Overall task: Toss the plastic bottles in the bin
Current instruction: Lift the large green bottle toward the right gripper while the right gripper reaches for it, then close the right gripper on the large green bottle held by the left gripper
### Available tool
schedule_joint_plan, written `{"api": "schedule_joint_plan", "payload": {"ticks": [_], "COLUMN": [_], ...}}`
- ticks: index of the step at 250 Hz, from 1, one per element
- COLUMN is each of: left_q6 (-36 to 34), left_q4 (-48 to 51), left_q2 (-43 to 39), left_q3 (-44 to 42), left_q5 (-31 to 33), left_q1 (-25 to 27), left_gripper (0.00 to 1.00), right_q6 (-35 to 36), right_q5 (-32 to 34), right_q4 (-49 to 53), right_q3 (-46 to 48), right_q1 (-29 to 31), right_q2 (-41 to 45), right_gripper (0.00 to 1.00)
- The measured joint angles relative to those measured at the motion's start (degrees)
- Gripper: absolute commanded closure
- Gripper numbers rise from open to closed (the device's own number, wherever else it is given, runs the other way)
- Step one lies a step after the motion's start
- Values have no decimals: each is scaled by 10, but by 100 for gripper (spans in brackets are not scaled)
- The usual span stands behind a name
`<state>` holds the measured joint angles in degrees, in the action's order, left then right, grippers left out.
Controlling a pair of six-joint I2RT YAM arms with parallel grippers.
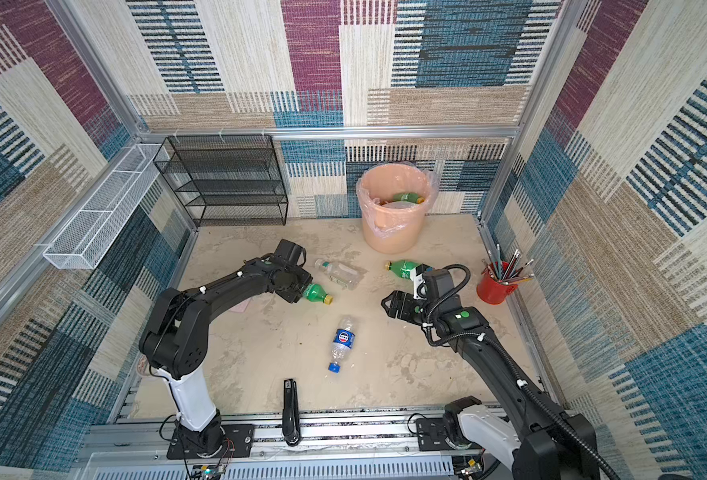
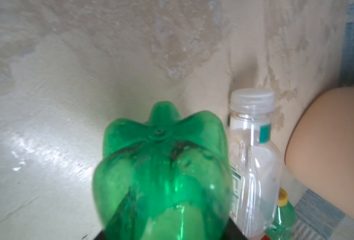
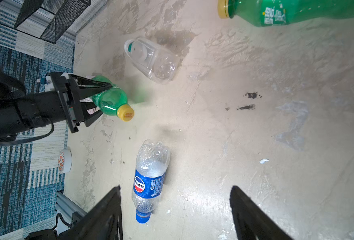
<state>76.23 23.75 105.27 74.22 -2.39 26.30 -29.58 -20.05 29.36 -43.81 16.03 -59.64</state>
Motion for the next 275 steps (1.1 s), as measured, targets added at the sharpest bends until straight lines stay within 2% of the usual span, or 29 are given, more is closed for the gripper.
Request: {"api": "schedule_joint_plan", "payload": {"ticks": [65,121,166,229,275], "left_q6": [-83,-166,-203,-209,-208], "left_q4": [-89,-128,-154,-179,-185], "left_q2": [-78,-89,-83,-69,-67], "left_q3": [-72,-59,-31,3,11], "left_q5": [-41,-99,-131,-160,-165], "left_q1": [15,50,90,135,154], "left_gripper": [51,49,46,46,46], "right_q6": [10,29,48,50,50], "right_q5": [-37,-177,-243,-248,-221], "right_q4": [-9,-83,-116,-138,-145], "right_q3": [-4,-7,-24,-25,-27], "right_q1": [-15,-12,13,16,16], "right_q2": [8,1,-20,-45,-68], "right_gripper": [18,19,16,9,10]}}
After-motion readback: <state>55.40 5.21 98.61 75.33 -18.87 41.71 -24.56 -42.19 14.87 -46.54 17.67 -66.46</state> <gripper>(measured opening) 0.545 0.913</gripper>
